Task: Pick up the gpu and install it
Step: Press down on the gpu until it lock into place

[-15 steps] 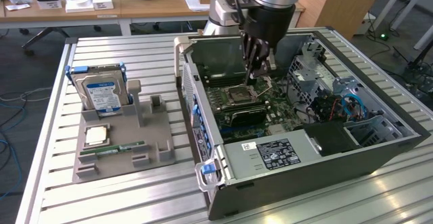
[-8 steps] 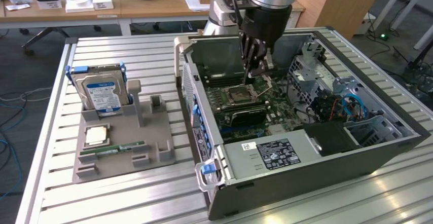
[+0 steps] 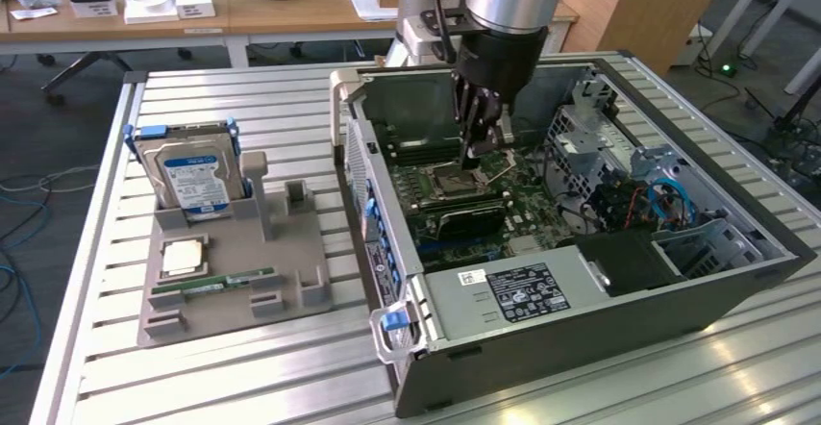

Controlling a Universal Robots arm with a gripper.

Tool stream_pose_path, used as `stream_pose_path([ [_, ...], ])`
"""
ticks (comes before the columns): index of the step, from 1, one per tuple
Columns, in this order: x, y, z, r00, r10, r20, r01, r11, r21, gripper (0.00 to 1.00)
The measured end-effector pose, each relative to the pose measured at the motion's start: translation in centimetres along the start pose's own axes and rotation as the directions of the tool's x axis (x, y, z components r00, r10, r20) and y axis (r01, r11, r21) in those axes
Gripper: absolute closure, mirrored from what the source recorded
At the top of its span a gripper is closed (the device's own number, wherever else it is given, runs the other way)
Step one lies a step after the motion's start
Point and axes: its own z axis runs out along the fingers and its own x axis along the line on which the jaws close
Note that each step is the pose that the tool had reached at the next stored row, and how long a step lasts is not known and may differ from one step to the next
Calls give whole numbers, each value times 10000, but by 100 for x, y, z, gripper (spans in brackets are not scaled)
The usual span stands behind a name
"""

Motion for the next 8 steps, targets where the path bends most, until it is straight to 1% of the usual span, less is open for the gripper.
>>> stream_pose_path([
  [8,2,2,113,10000,0,-2,0,10000,0,89],
])
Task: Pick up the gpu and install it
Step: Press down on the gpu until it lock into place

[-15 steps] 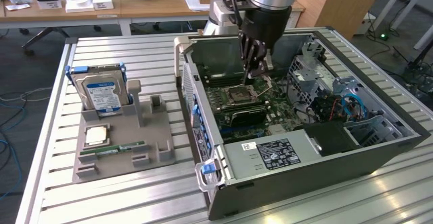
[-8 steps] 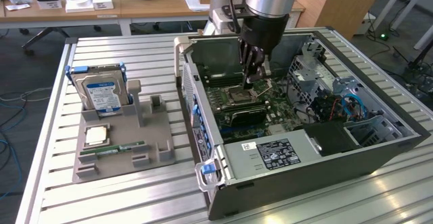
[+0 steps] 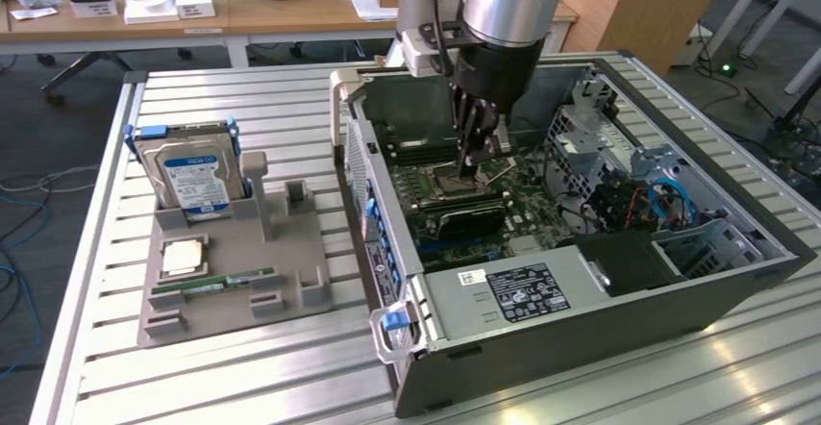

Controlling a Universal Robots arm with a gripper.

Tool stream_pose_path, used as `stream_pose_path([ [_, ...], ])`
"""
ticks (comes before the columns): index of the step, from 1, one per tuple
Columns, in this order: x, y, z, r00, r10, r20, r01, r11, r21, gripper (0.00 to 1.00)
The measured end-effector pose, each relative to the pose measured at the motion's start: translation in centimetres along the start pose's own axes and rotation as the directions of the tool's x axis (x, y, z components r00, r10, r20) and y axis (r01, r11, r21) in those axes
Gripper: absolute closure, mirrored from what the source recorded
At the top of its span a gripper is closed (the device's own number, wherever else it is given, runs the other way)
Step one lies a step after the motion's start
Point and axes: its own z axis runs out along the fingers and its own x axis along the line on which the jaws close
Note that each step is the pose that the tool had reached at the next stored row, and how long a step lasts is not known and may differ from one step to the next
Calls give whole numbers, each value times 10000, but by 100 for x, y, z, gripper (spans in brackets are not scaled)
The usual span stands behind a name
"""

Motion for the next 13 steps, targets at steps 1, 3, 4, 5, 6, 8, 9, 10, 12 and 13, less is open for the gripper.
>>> stream_pose_path([
  [1,0,0,13,10000,0,0,0,10000,0,89],
  [3,0,0,40,10000,0,0,0,10000,0,89],
  [4,1,1,55,10000,0,0,0,10000,0,89],
  [5,1,1,70,10000,0,0,0,10000,0,89],
  [6,1,1,84,10000,0,0,0,10000,0,89],
  [8,1,1,111,10000,0,-1,0,10000,0,89],
  [9,1,1,118,10000,0,-1,0,10000,0,89],
  [10,1,2,119,10000,0,-2,0,10000,0,89],
  [12,2,2,119,10000,0,-4,0,10000,-1,89],
  [13,3,2,120,10000,1,-1,-1,10000,0,89],
])
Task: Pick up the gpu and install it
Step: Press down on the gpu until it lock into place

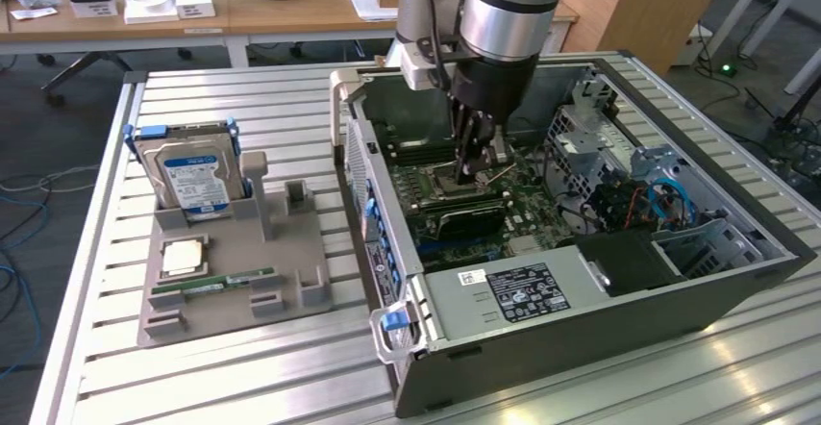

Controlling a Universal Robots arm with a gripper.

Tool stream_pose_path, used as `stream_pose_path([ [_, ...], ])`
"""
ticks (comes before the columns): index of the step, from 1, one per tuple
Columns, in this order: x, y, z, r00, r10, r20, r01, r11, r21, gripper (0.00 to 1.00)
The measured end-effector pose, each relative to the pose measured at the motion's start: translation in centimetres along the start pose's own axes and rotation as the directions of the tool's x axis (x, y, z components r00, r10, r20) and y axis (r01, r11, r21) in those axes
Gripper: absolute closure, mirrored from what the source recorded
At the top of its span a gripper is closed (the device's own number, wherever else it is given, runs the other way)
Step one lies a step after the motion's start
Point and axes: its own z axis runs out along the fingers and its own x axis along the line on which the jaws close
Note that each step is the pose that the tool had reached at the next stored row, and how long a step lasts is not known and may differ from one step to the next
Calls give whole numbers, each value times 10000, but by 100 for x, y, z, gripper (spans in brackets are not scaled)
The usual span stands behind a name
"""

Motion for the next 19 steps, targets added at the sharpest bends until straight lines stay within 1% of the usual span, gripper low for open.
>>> stream_pose_path([
  [3,2,0,16,10000,0,2,0,10000,1,89],
  [11,4,1,141,10000,-1,1,1,10000,0,89],
  [19,12,2,160,10000,0,1,0,10000,0,89],
])
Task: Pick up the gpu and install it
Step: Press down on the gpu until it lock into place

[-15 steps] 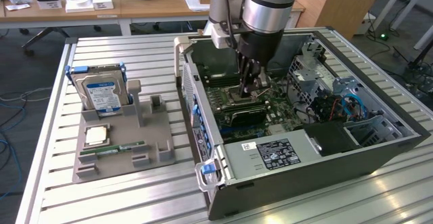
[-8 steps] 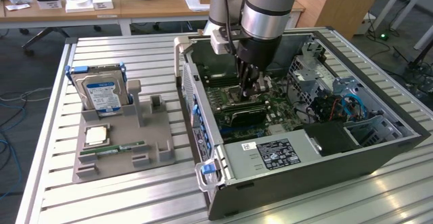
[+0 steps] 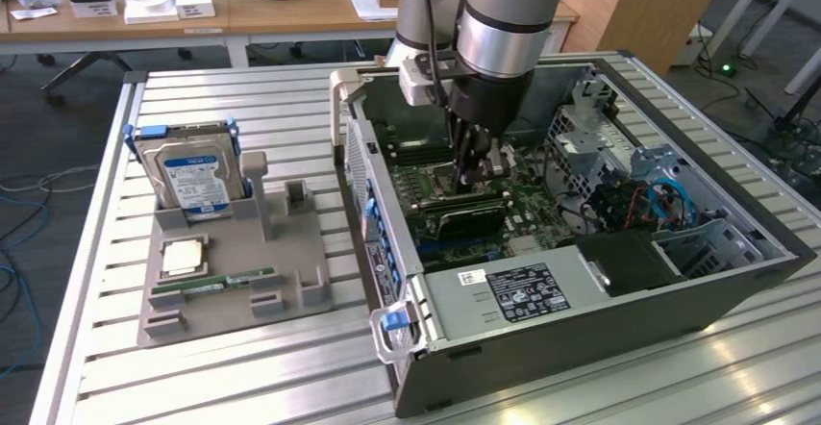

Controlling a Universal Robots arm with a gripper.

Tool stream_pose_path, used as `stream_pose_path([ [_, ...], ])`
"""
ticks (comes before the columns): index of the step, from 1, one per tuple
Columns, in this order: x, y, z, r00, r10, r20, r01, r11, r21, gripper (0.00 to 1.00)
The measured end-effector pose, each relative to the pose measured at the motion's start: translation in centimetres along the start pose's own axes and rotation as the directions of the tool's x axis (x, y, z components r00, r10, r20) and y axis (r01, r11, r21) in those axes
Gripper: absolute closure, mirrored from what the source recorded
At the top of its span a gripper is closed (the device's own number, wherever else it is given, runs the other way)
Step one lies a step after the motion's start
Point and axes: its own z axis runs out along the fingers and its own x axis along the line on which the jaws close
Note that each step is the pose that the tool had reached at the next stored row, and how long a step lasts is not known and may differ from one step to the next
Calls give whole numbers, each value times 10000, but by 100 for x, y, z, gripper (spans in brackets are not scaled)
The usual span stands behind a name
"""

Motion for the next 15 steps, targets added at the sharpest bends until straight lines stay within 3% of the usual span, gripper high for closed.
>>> stream_pose_path([
  [7,2,1,78,10000,-1,-1,1,10000,0,89],
  [15,21,1,103,10000,1,0,-1,10000,0,89],
])
